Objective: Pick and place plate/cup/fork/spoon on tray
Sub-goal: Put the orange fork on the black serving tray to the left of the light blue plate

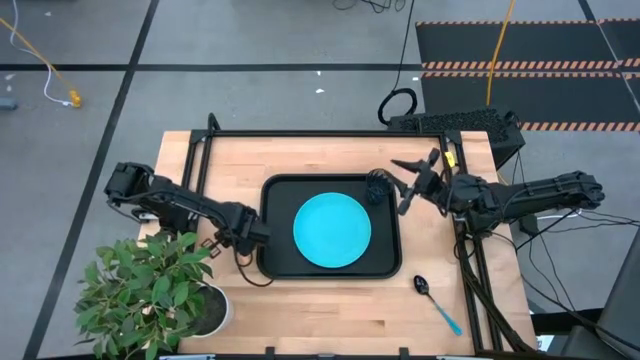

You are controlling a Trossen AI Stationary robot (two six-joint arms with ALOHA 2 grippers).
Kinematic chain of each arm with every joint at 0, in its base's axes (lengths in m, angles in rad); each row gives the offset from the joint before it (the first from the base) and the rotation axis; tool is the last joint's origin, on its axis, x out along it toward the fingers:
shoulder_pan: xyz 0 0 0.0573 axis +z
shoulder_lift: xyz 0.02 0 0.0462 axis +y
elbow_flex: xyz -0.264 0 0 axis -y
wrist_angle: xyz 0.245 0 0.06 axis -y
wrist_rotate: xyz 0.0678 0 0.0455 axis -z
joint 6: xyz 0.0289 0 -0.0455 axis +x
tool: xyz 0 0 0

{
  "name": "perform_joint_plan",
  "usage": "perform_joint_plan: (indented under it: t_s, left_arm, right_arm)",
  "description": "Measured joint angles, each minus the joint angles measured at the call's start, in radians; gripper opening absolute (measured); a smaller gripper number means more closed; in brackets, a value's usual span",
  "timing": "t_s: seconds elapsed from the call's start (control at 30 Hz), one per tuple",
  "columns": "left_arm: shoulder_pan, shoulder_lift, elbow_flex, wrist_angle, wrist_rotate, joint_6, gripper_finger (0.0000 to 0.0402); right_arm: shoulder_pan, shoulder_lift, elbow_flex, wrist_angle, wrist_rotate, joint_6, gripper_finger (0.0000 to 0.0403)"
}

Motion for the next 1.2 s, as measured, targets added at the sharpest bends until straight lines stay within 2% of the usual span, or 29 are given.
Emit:
perform_joint_plan:
  t_s: [0.17,0.57,0.67,0.8,1.03,1.2]
  left_arm:
    - [0.027,0.0,-0.038,0.042,0.008,0.02,0.0082]
    - [0.051,-0.005,-0.129,0.141,-0.011,0.083,0.0081]
    - [0.047,-0.004,-0.121,0.141,-0.05,0.087,0.0076]
    - [0.047,-0.004,-0.104,0.134,-0.07,0.101,0.0026]
    - [0.025,-0.003,-0.098,0.123,-0.099,0.076,0.0025]
    - [0.008,-0.002,-0.052,0.026,-0.141,0.078,0.0025]
  right_arm:
    - [-0.001,0.0,0.0,0.063,0.089,-0.061,0.0151]
    - [-0.04,0.0,0.0,0.095,0.093,-0.104,0.0151]
    - [-0.052,0.0,0.0,0.095,0.092,-0.104,0.0151]
    - [-0.058,0.0,0.0,0.095,0.091,-0.104,0.0151]
    - [-0.058,0.0,0.0,0.097,0.089,-0.114,0.0151]
    - [-0.059,0.0,0.0,0.098,0.089,-0.13,0.0151]
